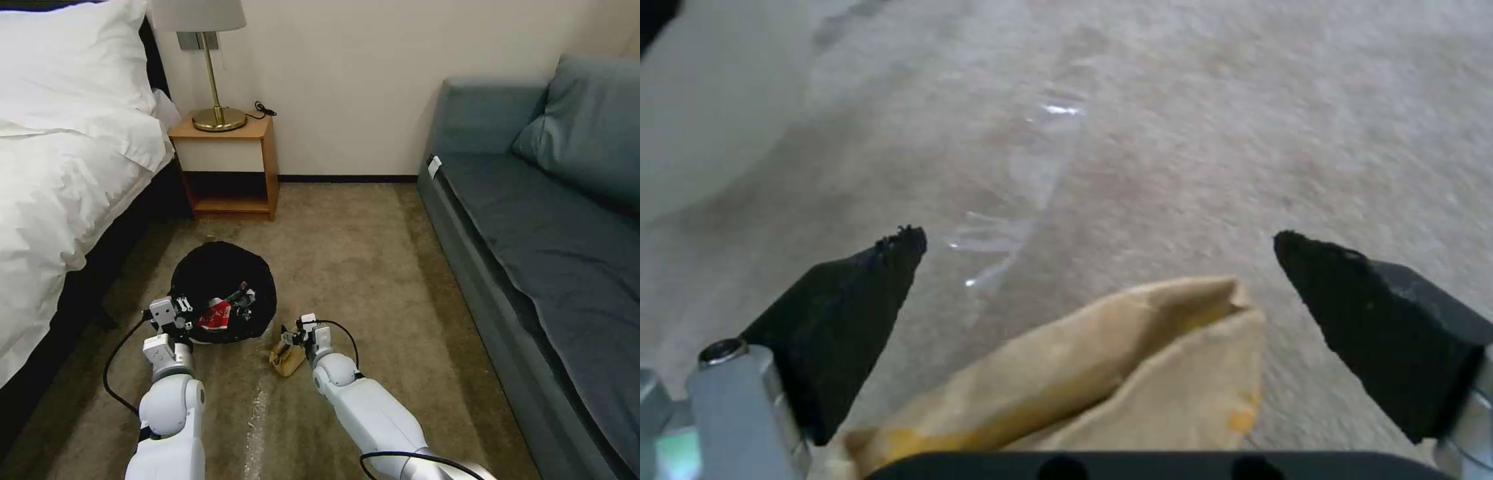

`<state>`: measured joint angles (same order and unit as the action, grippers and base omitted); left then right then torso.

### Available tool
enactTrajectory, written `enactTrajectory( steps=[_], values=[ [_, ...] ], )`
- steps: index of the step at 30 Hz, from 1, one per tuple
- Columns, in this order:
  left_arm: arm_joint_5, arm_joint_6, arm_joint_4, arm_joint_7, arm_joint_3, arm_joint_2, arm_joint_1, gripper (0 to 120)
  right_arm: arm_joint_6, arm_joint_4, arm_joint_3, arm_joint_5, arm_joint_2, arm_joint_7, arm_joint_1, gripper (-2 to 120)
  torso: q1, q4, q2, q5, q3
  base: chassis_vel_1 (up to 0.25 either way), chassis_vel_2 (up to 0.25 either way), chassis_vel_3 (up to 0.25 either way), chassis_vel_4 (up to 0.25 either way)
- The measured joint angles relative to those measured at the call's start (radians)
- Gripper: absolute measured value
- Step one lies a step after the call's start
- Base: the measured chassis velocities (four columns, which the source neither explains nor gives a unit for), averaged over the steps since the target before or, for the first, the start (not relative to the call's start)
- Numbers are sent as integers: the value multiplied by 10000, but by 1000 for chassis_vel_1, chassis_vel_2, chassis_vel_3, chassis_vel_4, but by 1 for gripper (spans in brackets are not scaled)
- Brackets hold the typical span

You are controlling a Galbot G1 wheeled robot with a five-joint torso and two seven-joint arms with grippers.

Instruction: Pick up the trash bin, then pick up the garbage on the floor and place it into the trash bin.

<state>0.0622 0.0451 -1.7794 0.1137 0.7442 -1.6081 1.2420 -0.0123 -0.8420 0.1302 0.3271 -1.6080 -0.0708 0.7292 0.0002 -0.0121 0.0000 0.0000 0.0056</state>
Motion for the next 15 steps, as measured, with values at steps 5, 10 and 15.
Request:
enactTrajectory(
  steps=[5,10,15],
  values=[
    [-22,2,-159,-1,27,0,53,4,121,-91,253,34,0,64,-3,100,0,0,0,0,0,0,0,0,0],
    [-54,13,-273,0,25,0,125,4,477,0,555,-163,0,275,-210,100,0,0,0,0,0,0,0,0,0],
    [-76,-3,-322,0,17,0,232,4,553,76,671,-303,0,324,-243,100,0,1,0,0,0,0,0,0,0]
  ],
)
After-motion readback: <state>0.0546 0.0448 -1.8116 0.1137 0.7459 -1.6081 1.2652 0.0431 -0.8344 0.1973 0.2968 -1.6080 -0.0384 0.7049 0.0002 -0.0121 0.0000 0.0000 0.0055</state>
